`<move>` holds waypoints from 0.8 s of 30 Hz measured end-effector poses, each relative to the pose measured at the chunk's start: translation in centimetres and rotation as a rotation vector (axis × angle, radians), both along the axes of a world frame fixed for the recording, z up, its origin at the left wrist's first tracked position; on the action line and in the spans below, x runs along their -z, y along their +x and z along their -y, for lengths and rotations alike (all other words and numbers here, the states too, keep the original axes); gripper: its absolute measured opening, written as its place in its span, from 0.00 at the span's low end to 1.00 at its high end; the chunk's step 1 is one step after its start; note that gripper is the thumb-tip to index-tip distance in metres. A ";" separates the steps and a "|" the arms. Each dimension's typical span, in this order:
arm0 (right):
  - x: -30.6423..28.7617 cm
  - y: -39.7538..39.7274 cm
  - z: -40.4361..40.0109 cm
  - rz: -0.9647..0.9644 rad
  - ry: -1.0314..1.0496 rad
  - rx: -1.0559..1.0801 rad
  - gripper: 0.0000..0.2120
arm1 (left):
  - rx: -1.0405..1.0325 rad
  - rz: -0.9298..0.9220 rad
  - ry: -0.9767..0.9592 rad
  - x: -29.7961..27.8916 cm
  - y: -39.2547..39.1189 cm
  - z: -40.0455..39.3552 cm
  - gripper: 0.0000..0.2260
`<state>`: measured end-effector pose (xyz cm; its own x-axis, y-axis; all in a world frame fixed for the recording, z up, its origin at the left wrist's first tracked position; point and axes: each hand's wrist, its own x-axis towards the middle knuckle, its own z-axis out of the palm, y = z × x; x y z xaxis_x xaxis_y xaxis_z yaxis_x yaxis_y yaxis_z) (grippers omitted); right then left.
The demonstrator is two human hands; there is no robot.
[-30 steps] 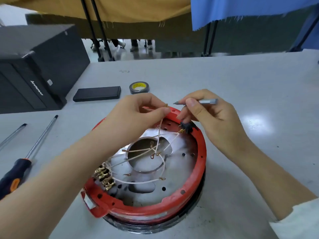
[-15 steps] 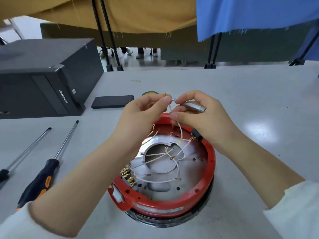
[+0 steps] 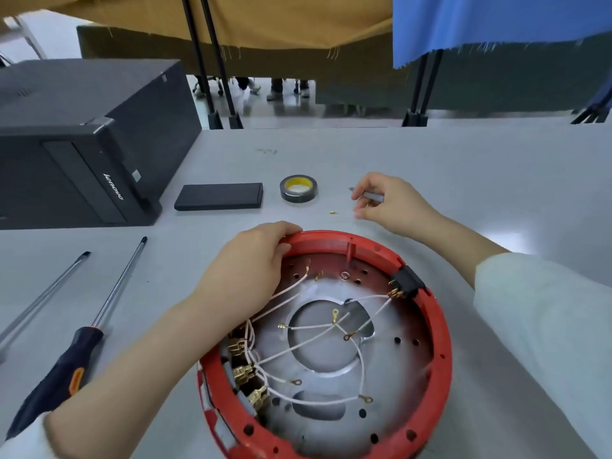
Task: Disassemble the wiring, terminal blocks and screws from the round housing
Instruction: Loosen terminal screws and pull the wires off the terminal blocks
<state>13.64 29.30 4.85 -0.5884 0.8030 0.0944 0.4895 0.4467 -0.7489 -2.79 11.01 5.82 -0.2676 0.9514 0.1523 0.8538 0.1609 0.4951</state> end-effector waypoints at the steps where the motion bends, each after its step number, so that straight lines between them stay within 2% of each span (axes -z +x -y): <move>1: 0.5 -0.4 -0.5 0.028 0.004 -0.032 0.11 | 0.013 0.008 0.007 0.1 0.0 0.0 0.14; 6: 2.6 -1.2 -1.4 0.071 0.020 -0.104 0.14 | 0.042 0.019 0.024 0.0 0.0 0.2 0.14; 14: 2.3 0.2 0.0 -0.005 0.035 -0.039 0.07 | 0.014 0.008 0.002 0.0 0.4 0.3 0.14; 17: -0.1 1.9 2.3 -0.159 0.013 -0.006 0.01 | -0.015 0.009 -0.009 -0.1 0.6 0.6 0.14; 21: -2.8 5.1 7.4 -0.396 -0.023 0.017 0.08 | -0.038 -0.012 0.000 -0.1 1.3 1.2 0.15; 24: -2.9 7.0 11.1 -0.491 -0.078 0.012 0.11 | 0.027 -0.069 0.084 -0.5 2.3 1.8 0.18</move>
